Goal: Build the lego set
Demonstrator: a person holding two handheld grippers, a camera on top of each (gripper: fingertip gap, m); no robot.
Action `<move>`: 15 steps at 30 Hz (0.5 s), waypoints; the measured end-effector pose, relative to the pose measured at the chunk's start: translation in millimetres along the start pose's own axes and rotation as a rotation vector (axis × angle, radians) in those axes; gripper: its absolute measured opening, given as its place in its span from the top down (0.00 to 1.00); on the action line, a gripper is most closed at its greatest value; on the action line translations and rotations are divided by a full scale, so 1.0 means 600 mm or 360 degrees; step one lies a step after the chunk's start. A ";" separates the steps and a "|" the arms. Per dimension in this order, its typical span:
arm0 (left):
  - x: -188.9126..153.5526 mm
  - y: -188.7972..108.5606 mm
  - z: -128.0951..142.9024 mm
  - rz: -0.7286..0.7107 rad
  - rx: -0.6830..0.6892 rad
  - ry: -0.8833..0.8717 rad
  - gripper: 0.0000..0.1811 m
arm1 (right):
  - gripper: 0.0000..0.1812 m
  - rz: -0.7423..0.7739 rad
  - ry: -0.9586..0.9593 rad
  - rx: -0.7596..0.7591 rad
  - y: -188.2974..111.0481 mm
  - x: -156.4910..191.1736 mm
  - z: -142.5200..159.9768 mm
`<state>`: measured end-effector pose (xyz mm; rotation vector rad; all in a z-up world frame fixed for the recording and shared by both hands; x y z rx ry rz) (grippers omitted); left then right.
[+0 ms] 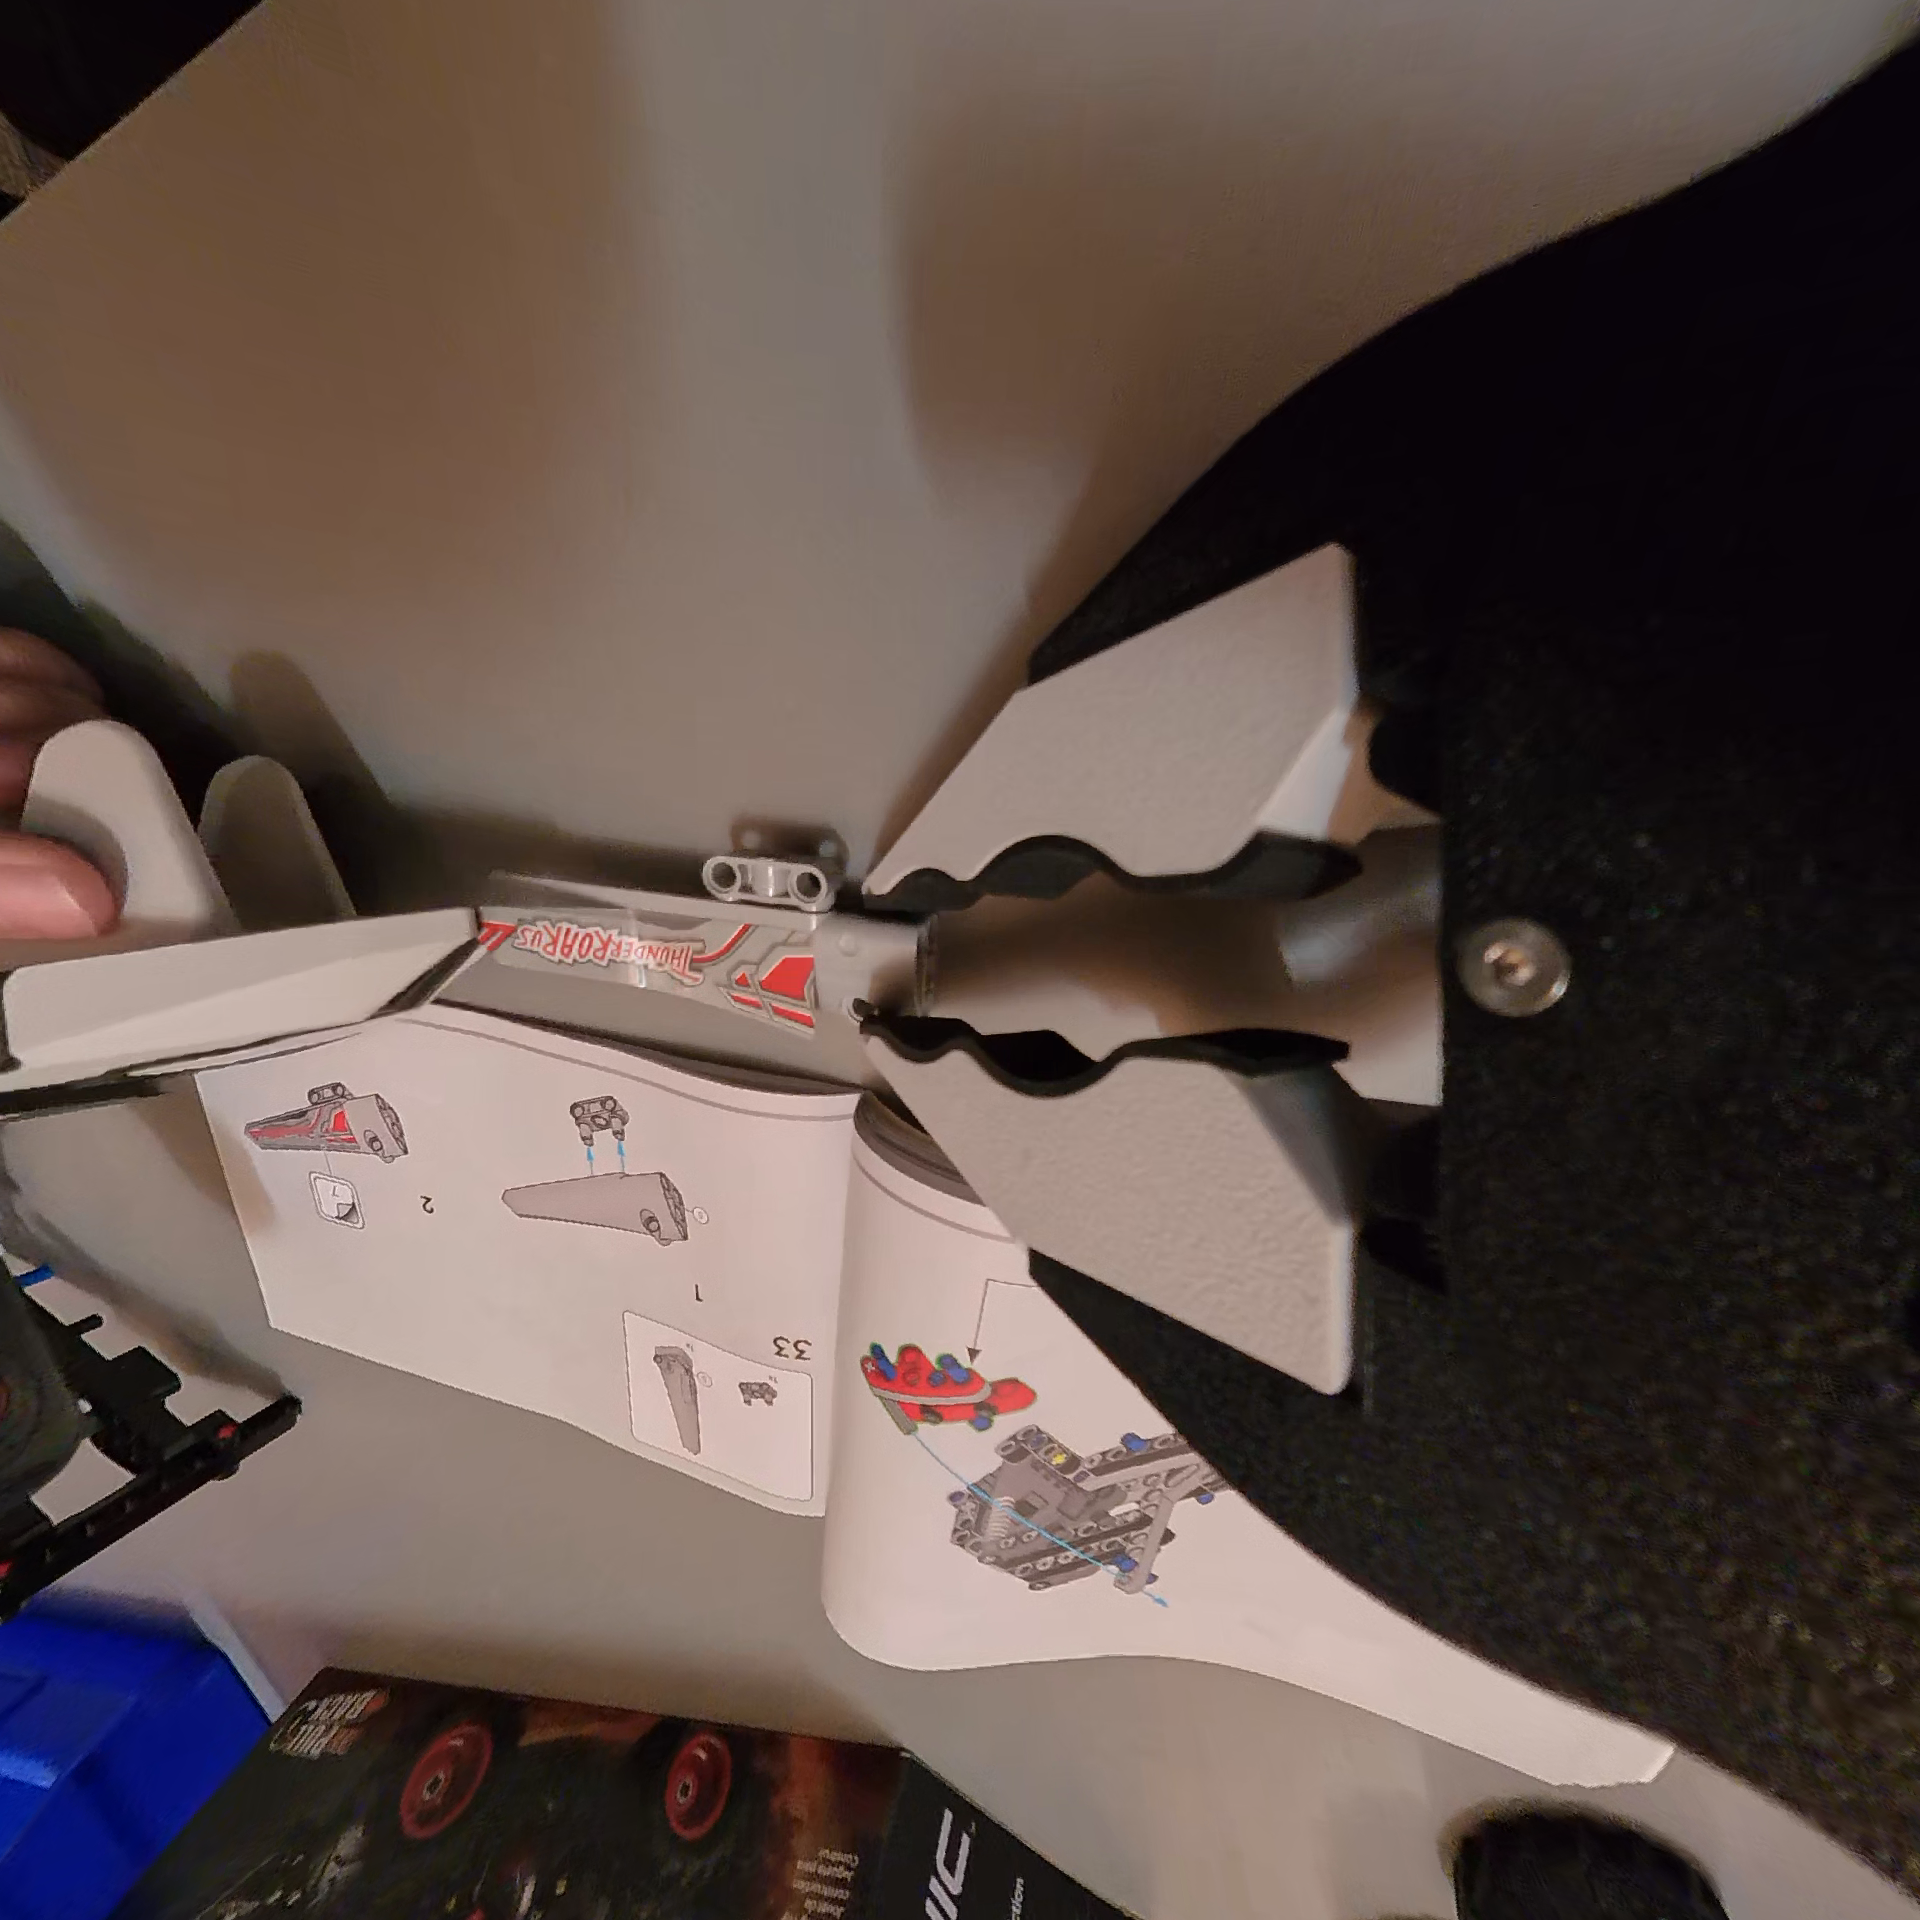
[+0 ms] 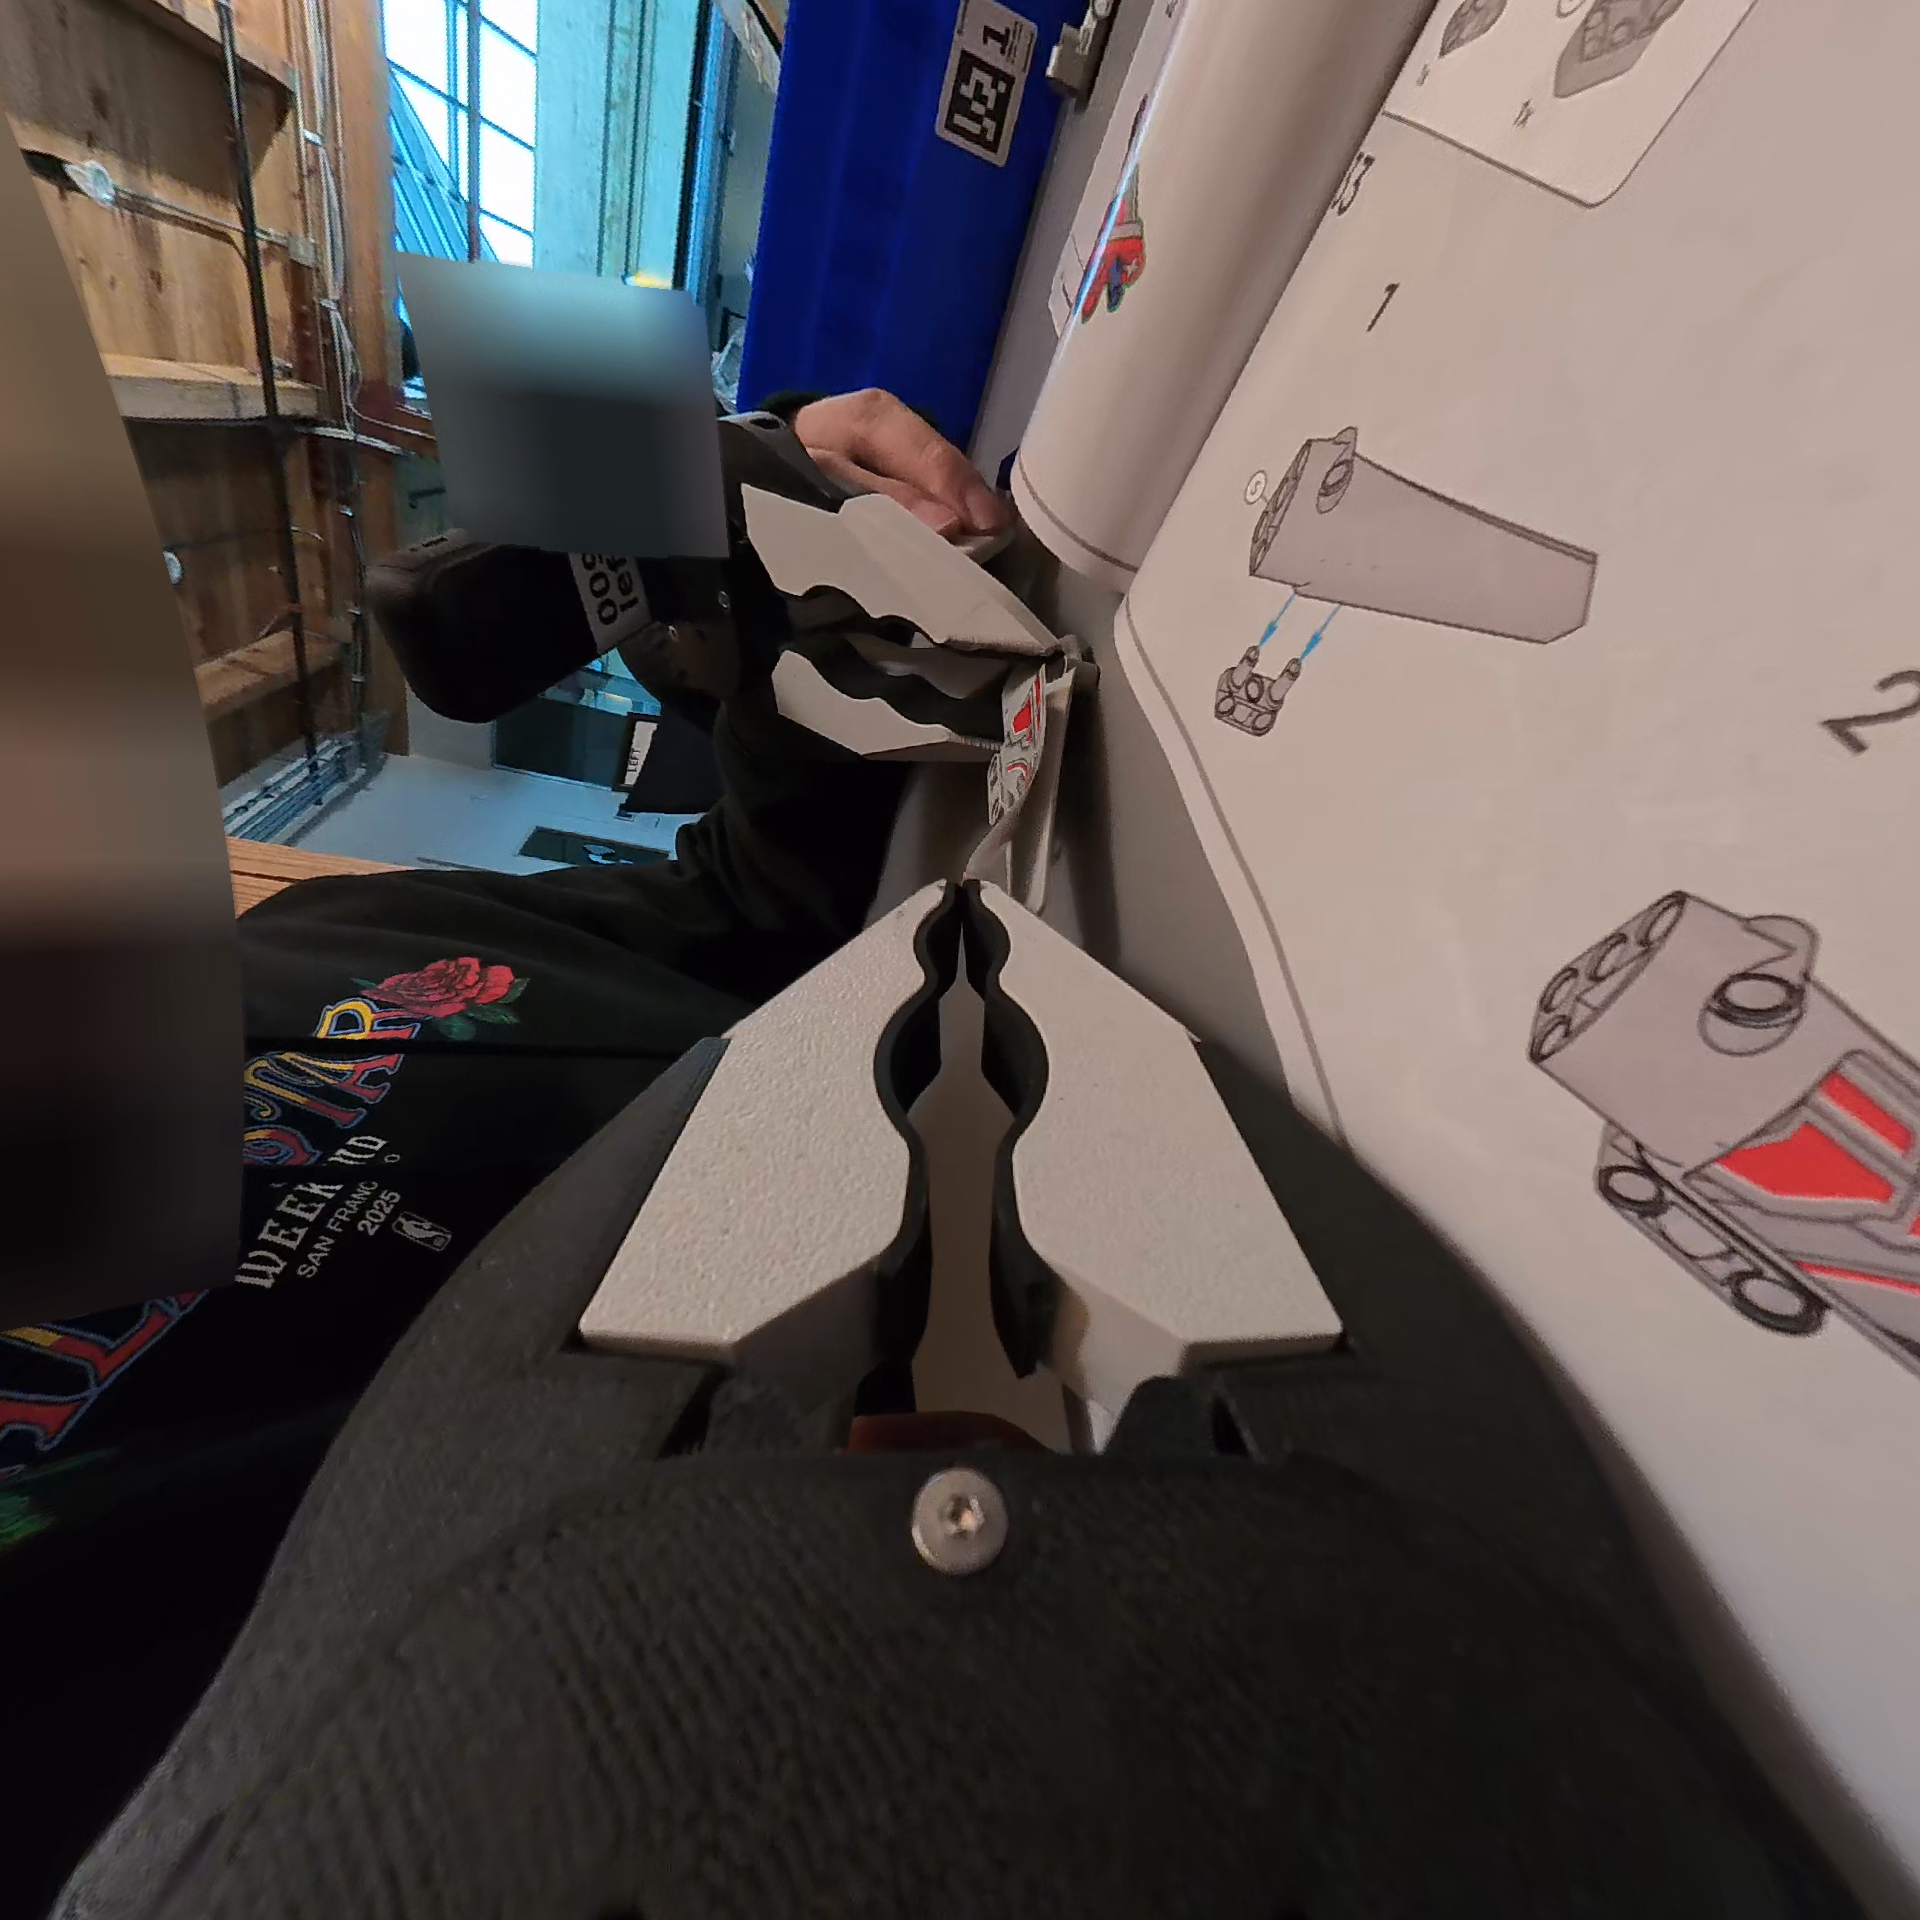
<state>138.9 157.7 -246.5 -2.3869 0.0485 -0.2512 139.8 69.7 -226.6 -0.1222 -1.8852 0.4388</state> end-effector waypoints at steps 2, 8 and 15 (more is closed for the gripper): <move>0.000 0.001 0.000 -0.0002 0.0001 0.0002 0.91 | 1.00 -0.0006 0.0004 -0.0002 -0.001 0.000 -0.001; 0.000 0.002 -0.002 -0.0022 0.0013 0.0036 0.91 | 1.00 -0.0014 0.0019 -0.0015 -0.003 0.000 -0.003; 0.000 0.004 -0.003 -0.0052 0.0051 0.0104 0.91 | 1.00 -0.0013 0.0024 -0.0022 -0.003 0.000 -0.004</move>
Point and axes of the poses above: each gripper's, where its closed fingertips meet, y out along the fingers, z out of its underside, x = y × z across the jaws, the point moved 2 cm from there along -y, back along the fingers, and after that the axes turned 13 degrees about z, right-handed, at the moved point
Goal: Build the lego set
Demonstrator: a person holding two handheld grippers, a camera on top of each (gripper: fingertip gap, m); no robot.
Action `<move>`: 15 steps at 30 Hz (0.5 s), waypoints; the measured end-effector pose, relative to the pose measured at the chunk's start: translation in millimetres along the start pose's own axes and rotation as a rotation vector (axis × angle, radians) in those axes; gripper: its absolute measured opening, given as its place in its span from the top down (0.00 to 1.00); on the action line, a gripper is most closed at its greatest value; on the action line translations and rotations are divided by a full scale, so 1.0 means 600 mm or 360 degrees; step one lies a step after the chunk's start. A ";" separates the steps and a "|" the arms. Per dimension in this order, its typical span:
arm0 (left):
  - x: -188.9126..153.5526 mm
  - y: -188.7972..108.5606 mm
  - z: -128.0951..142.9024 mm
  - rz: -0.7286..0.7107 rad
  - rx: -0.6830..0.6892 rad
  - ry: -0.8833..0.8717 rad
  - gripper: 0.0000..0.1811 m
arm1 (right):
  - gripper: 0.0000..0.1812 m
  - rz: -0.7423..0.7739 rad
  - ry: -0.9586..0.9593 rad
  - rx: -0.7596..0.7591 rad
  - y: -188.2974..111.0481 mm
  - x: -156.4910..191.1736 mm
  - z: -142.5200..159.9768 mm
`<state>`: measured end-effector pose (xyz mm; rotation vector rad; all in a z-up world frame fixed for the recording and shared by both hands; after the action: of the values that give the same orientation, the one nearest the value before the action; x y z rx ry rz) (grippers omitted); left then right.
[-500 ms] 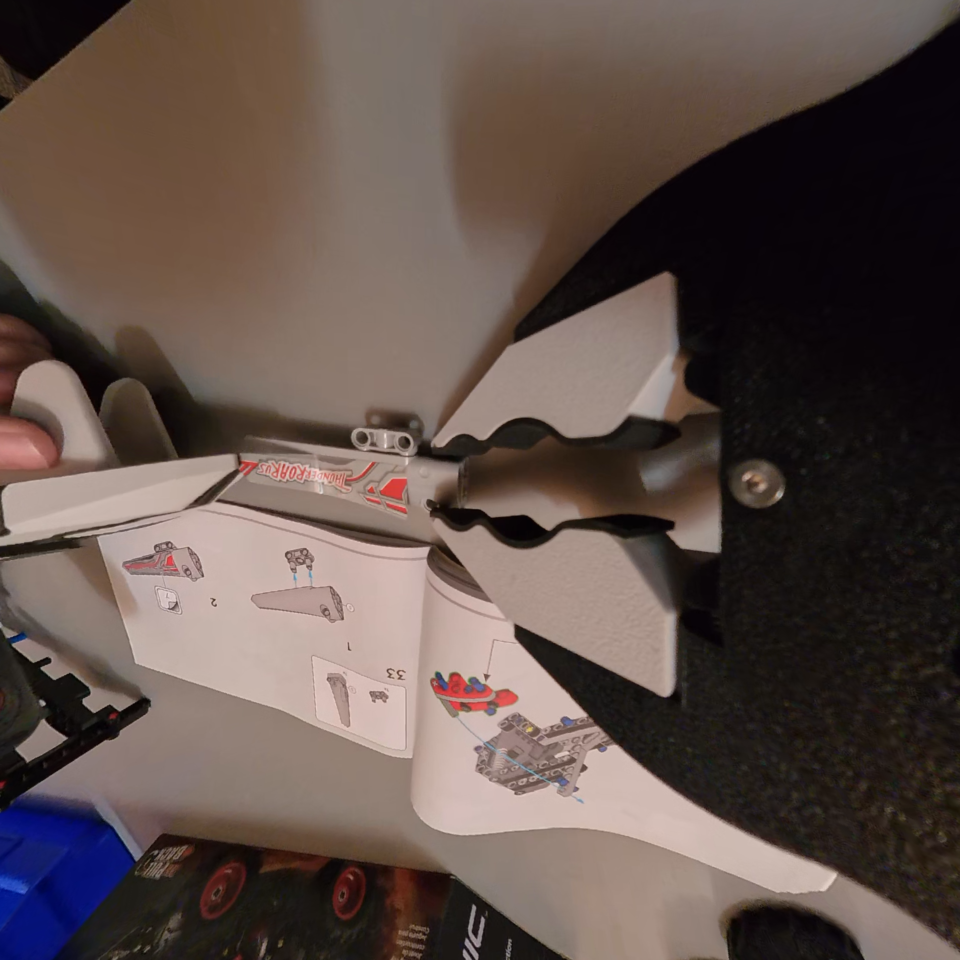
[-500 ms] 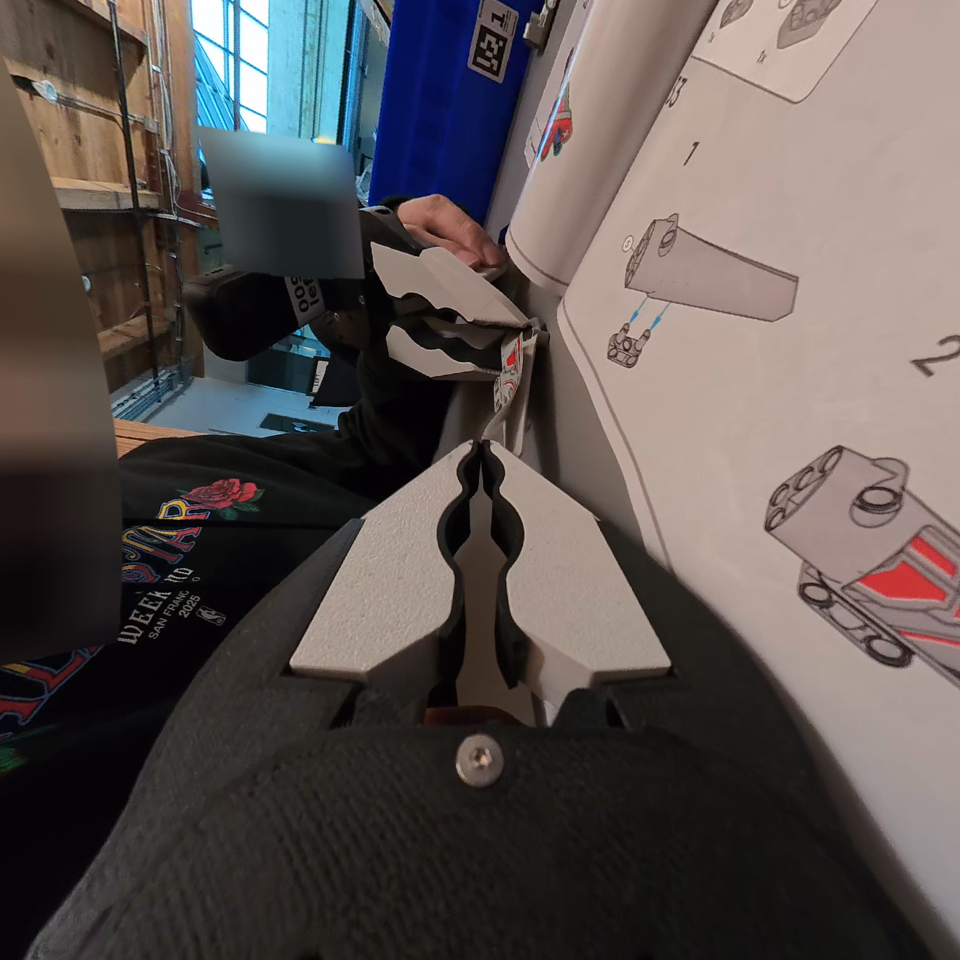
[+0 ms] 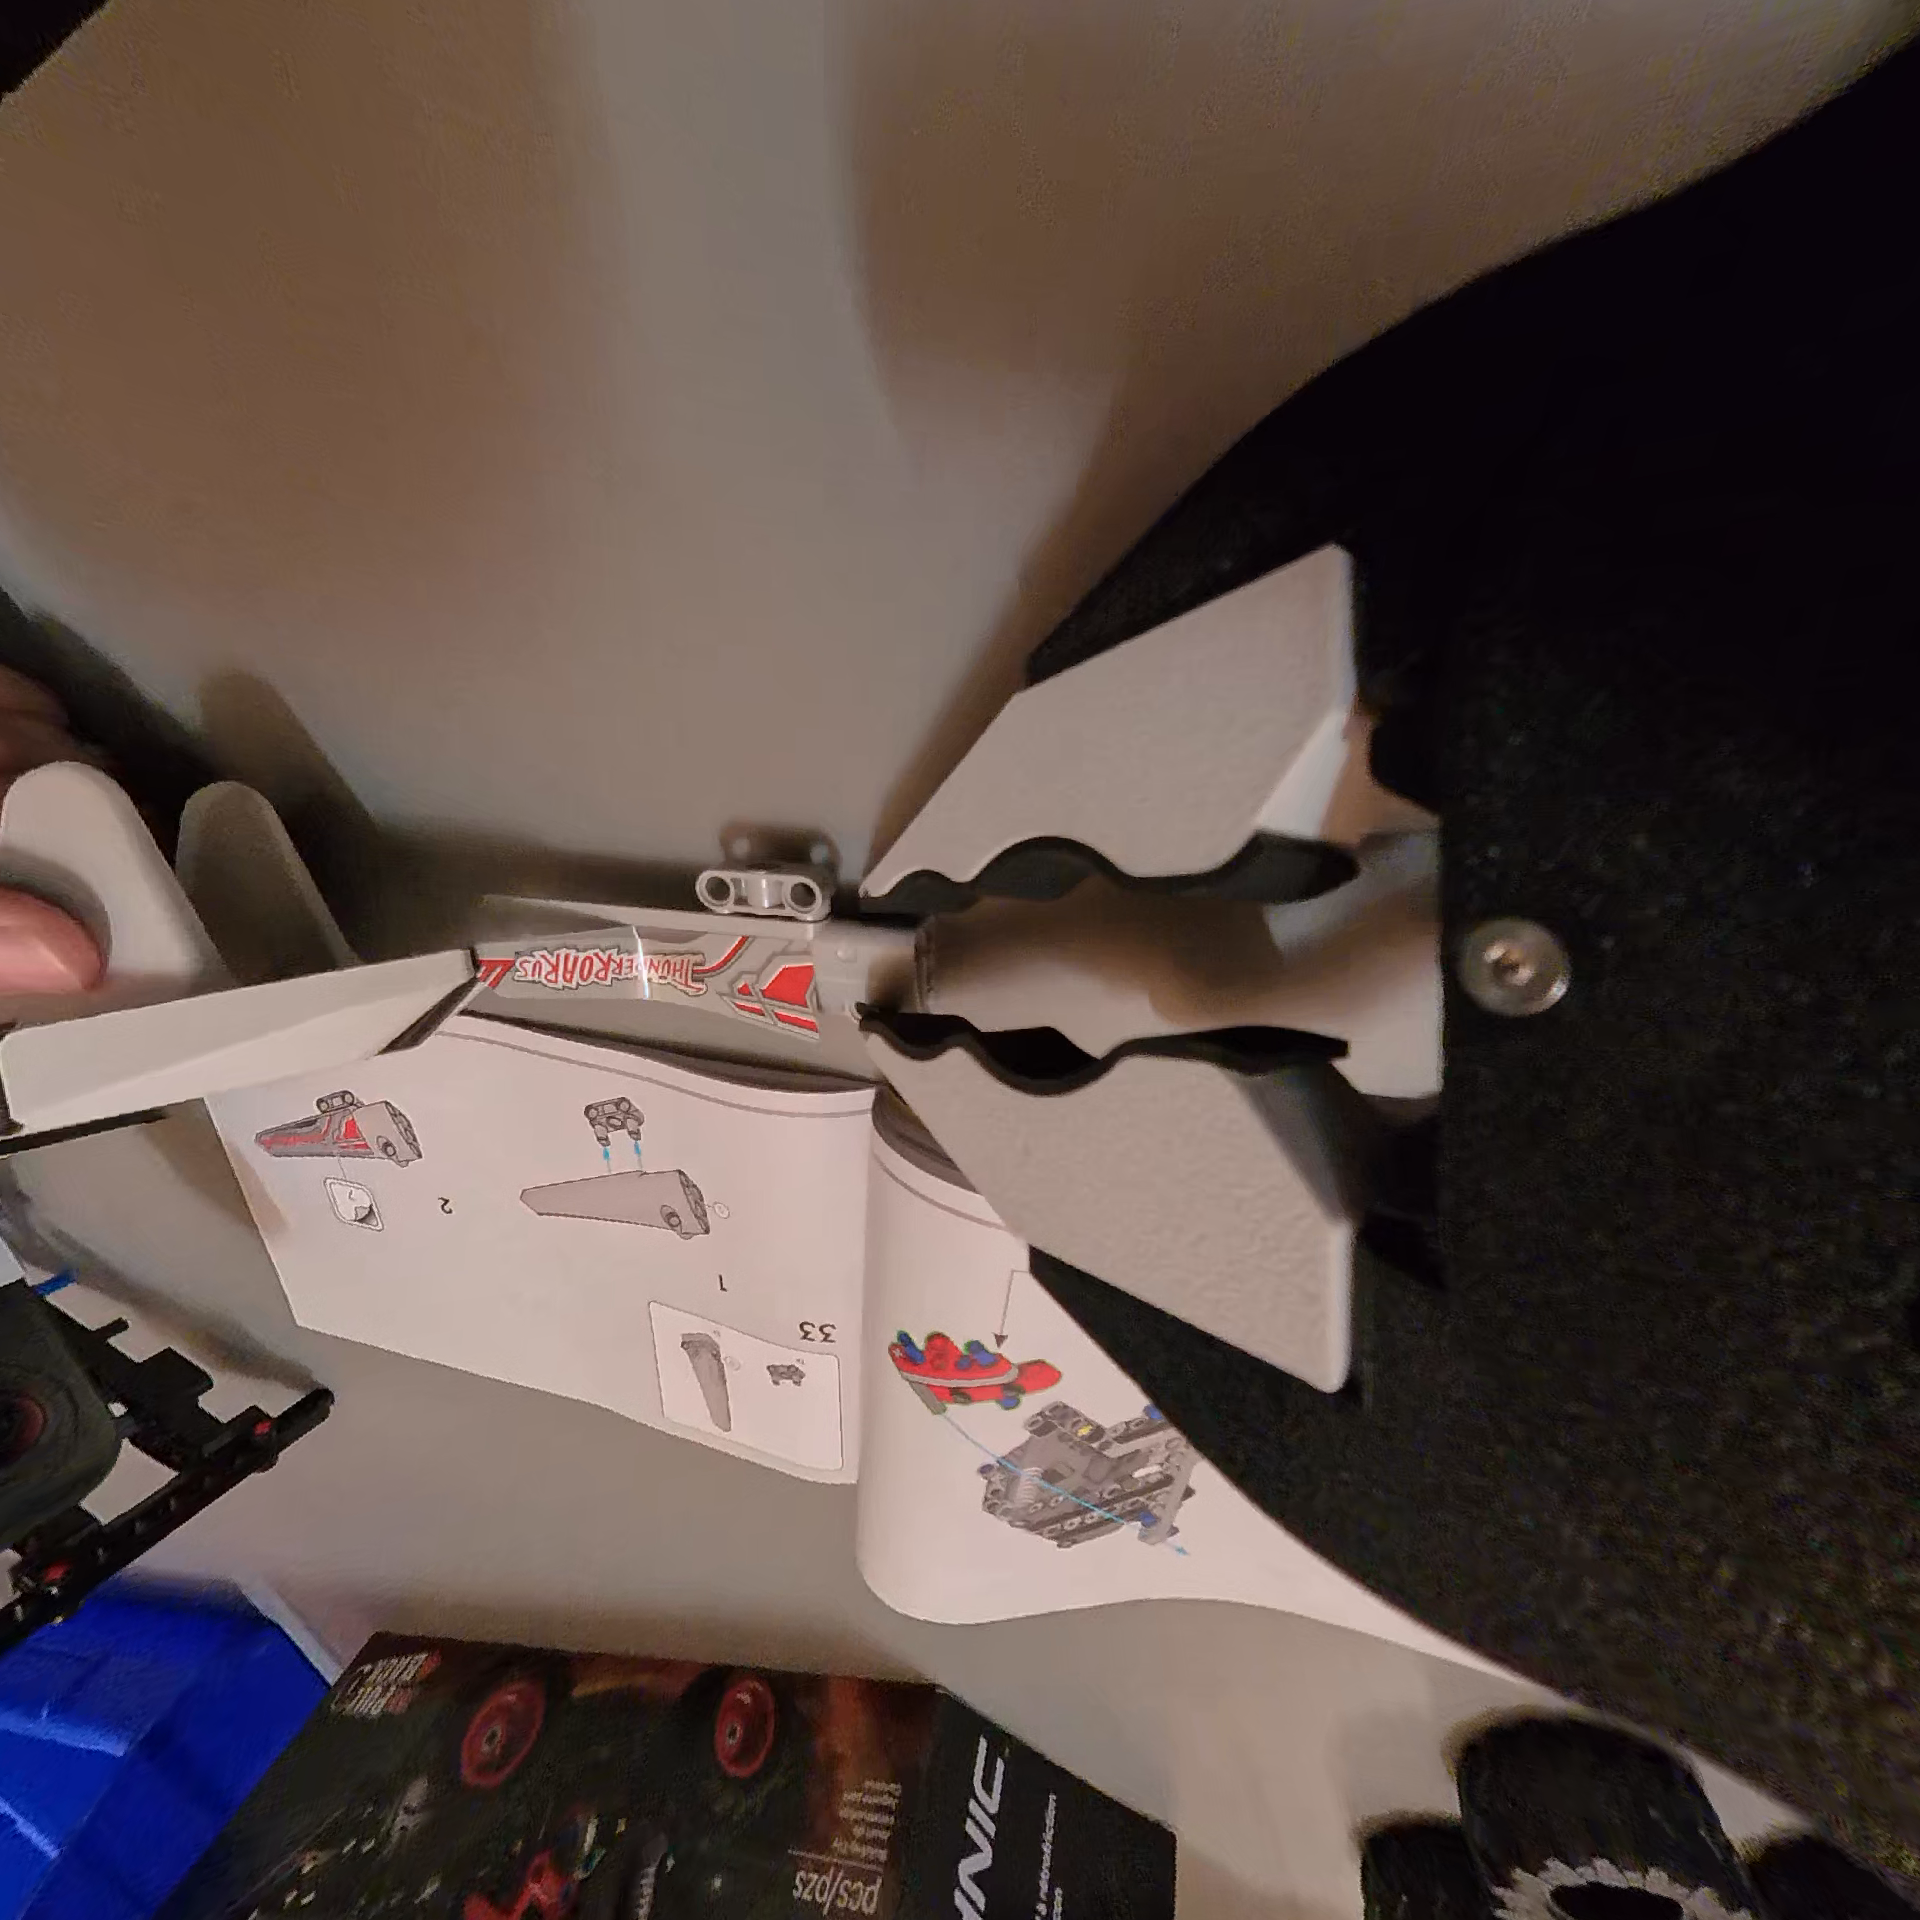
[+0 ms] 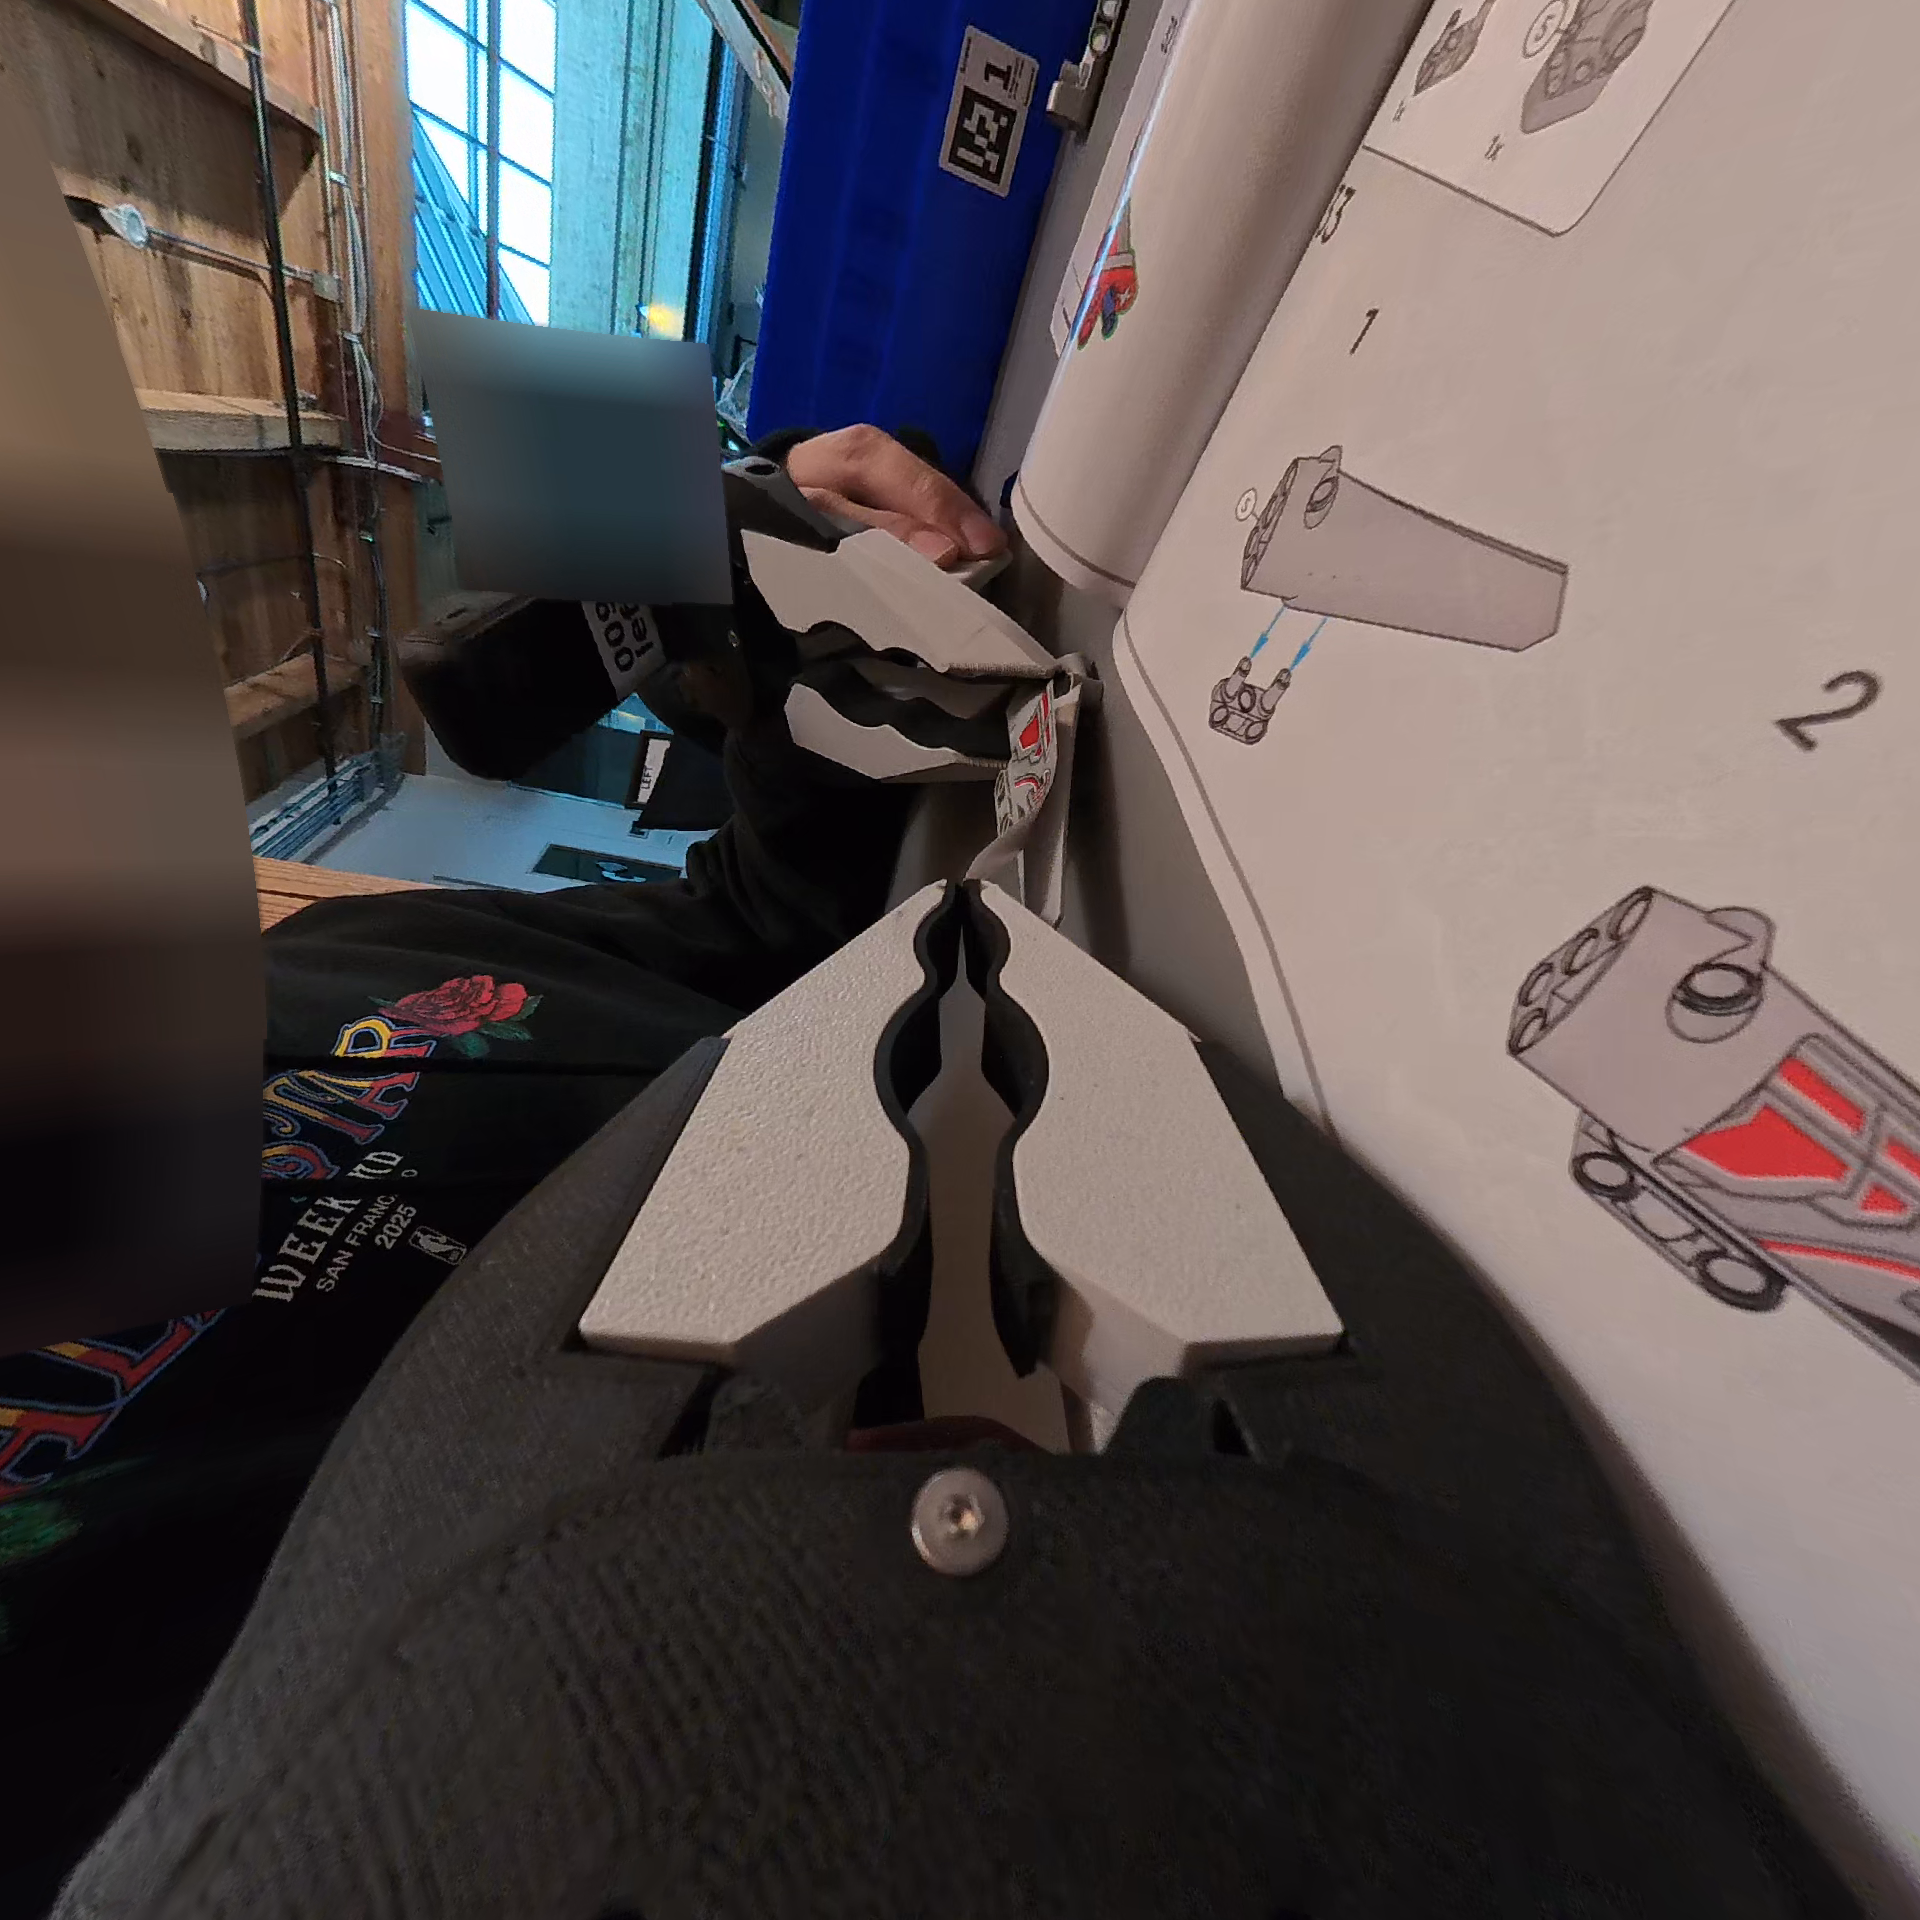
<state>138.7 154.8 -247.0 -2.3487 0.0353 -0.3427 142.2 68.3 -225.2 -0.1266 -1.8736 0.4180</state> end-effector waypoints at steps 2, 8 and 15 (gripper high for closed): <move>0.000 0.000 -0.001 -0.0011 0.0026 0.0024 0.91 | 1.00 -0.0012 -0.0001 -0.0005 -0.001 0.002 -0.001; 0.000 0.002 -0.003 -0.0039 0.0096 0.0076 0.91 | 1.00 -0.0042 0.0017 -0.0011 -0.003 0.004 -0.003; 0.000 0.002 -0.006 -0.0086 0.0197 0.0162 0.92 | 1.00 -0.0073 0.0035 -0.0042 -0.005 0.008 -0.007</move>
<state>137.9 151.4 -245.3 -2.2112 -0.0004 -0.4771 144.9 67.9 -218.9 -0.1049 -1.8571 0.3592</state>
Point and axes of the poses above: each gripper's, where its closed fingertips meet, y out along the fingers, z out of its underside, x = y × z across the jaws, the point moved 2 cm from there along -y, back along the fingers, and after that the axes turned 13 degrees about z, right-handed, at the moved point
